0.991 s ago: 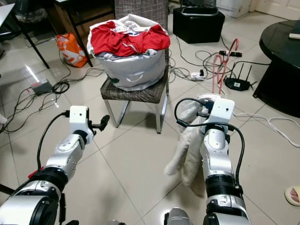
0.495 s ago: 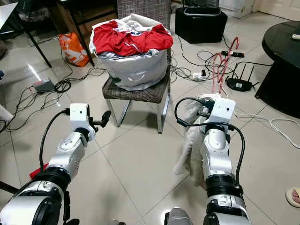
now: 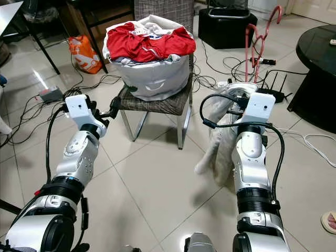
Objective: Hang hanger
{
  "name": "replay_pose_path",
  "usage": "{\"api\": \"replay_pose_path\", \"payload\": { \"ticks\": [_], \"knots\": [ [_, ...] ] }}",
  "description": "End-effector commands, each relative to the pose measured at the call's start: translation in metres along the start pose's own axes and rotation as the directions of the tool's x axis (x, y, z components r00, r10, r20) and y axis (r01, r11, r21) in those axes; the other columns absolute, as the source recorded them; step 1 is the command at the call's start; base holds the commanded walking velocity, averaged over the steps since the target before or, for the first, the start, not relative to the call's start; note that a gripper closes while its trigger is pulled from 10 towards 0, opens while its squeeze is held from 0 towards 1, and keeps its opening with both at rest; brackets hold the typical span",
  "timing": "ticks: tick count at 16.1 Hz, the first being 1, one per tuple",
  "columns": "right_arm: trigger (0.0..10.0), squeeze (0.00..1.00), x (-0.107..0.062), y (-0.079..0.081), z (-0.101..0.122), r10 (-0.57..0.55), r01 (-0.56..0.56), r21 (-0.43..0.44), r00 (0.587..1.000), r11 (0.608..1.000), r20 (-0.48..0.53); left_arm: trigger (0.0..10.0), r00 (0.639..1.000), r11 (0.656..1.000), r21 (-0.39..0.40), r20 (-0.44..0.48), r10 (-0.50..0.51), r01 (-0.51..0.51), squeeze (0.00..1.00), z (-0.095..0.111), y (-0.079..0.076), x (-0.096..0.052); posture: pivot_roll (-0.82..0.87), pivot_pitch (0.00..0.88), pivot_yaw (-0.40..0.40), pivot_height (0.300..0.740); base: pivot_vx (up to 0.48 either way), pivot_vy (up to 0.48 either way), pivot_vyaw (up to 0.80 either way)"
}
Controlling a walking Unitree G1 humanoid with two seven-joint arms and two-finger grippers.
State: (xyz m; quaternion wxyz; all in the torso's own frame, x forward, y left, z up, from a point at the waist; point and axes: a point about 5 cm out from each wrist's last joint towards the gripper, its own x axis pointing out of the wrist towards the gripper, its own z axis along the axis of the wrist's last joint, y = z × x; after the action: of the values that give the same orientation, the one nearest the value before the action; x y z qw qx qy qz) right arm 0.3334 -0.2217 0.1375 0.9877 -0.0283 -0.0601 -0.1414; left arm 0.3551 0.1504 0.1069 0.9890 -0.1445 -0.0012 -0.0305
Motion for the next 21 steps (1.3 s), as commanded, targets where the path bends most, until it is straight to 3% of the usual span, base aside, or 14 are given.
{"api": "replay_pose_path", "payload": {
  "ticks": [1, 5, 9, 21],
  "knots": [
    [10.0, 0.0, 0.006, 0.01, 0.018, 0.029, -0.031, 0.016, 0.996, 0.999, 0.082, 10.0, 1.0, 1.0, 0.011, -0.003, 0.001, -0.001, 0.0, 0.001, 0.001, -0.001, -0.21, 0.0, 0.123, 0.74, 0.0, 0.0, 0.0],
    [10.0, 0.0, 0.005, 0.011, 0.017, 0.039, -0.04, 0.02, 0.997, 0.999, 0.07, 10.0, 0.999, 1.0, 0.019, -0.03, -0.013, 0.013, 0.0, -0.008, -0.004, -0.005, -0.21, 0.0, 0.124, 0.74, 0.0, 0.0, 0.0],
    [10.0, 0.0, 0.006, 0.013, 0.016, 0.05, -0.05, 0.006, 0.997, 0.999, 0.058, 10.0, 0.999, 1.0, 0.02, -0.045, -0.005, 0.006, 0.0, -0.01, -0.003, -0.005, -0.2, 0.0, 0.12, 0.74, 0.0, 0.0, 0.65],
    [10.0, 0.0, 0.002, 0.021, 0.008, 0.086, -0.086, 0.006, 0.996, 0.996, 0.024, 10.0, 0.998, 1.0, 0.029, -0.061, -0.001, 0.003, 0.0, -0.012, -0.003, -0.007, -0.2, 0.0, 0.124, 0.74, 0.0, 0.0, 0.0]
  ]
}}
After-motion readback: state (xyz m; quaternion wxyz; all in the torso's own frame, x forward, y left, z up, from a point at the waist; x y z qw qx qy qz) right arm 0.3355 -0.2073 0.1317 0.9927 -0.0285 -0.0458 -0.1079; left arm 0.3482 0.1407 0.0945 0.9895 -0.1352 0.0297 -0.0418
